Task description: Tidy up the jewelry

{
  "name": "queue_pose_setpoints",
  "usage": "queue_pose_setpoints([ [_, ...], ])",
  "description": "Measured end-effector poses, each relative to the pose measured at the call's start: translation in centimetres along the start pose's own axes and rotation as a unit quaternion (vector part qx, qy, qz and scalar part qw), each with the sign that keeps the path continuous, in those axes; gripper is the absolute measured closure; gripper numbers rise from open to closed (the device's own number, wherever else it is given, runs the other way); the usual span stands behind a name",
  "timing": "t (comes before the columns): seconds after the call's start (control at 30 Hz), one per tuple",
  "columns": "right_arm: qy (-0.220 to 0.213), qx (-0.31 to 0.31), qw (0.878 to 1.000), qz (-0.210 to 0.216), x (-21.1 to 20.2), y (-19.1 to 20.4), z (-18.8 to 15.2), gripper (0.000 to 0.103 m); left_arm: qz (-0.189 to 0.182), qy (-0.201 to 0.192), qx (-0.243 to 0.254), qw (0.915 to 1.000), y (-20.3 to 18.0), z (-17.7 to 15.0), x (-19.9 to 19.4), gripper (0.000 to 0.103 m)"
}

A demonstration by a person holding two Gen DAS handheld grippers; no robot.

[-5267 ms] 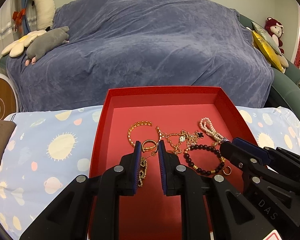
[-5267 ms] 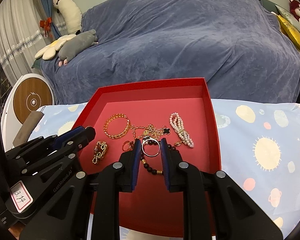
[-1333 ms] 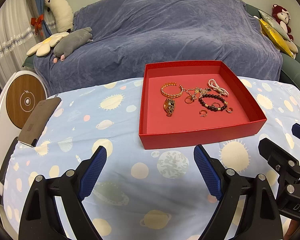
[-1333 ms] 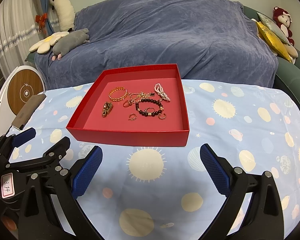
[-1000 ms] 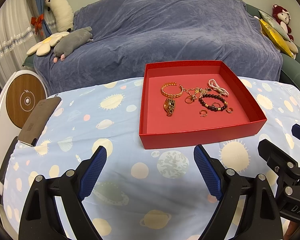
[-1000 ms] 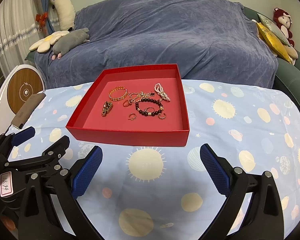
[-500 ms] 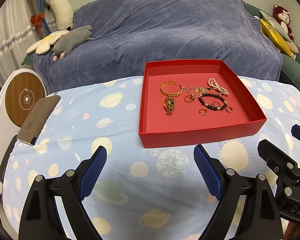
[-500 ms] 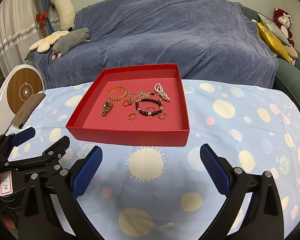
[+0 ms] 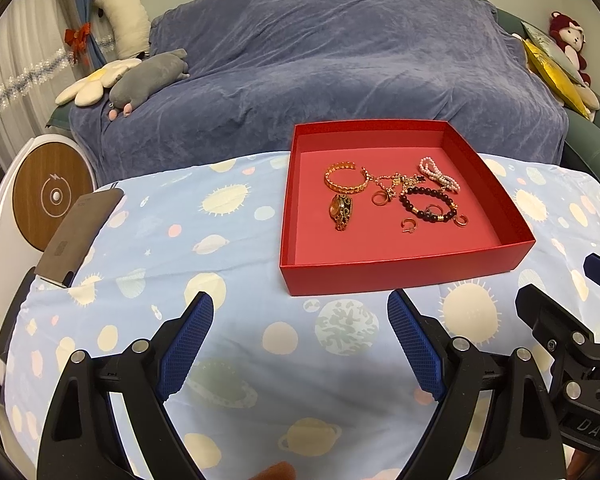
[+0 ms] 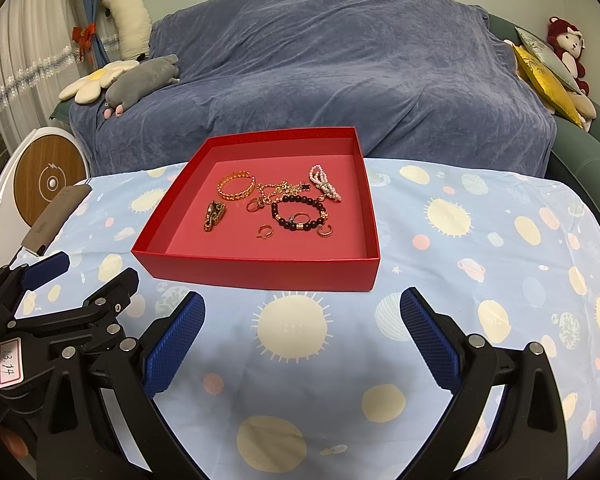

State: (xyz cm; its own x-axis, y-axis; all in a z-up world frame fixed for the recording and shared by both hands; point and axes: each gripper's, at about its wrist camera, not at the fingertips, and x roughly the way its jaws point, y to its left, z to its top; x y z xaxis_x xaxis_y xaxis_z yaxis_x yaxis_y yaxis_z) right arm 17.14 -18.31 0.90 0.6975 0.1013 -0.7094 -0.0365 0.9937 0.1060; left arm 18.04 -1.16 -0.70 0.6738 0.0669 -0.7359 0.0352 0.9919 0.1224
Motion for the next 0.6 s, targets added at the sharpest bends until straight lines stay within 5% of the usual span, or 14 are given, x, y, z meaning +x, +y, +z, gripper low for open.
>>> queue_pose_setpoints([
  [0.6, 0.000, 0.000, 1.000, -0.001, -0.09, -0.15, -0.15, 0.007, -0.001, -0.005, -0.016, 0.9999, 0.12, 0.01, -0.31, 0.017],
])
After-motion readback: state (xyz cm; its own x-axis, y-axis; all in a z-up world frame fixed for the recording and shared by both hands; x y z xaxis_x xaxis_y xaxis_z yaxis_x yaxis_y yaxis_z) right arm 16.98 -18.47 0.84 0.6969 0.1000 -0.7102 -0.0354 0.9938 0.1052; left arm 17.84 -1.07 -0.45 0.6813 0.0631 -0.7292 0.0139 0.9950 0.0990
